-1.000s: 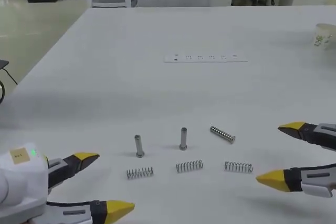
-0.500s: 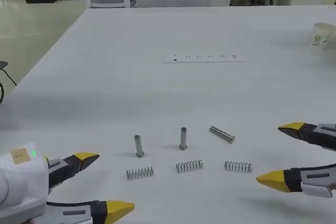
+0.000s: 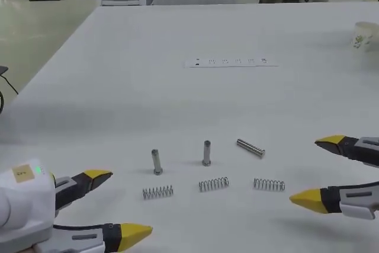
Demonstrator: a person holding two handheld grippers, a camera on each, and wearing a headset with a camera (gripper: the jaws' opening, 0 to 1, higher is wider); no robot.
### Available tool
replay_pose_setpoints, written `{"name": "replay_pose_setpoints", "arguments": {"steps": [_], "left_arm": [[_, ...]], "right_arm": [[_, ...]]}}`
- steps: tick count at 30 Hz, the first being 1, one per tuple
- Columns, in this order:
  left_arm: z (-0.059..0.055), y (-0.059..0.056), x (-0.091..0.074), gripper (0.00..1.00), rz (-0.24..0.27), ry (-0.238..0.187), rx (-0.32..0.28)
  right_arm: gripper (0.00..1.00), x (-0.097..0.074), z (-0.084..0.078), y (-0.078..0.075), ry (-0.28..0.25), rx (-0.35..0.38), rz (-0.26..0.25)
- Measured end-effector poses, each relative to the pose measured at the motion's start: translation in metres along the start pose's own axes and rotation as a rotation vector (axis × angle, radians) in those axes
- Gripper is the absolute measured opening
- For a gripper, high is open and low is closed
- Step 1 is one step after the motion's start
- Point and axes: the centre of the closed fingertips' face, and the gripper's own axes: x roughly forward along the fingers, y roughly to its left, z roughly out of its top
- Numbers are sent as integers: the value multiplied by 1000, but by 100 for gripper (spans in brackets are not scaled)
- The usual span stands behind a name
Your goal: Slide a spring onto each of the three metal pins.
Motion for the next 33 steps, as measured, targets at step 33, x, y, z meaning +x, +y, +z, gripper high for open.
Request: {"name": "replay_pose_setpoints", "arguments": {"steps": [33], "left_arm": [[3,1,-1,73,20,-5,-4]], "right_arm": [[71,12,19,-14,-14,-25,3]]}}
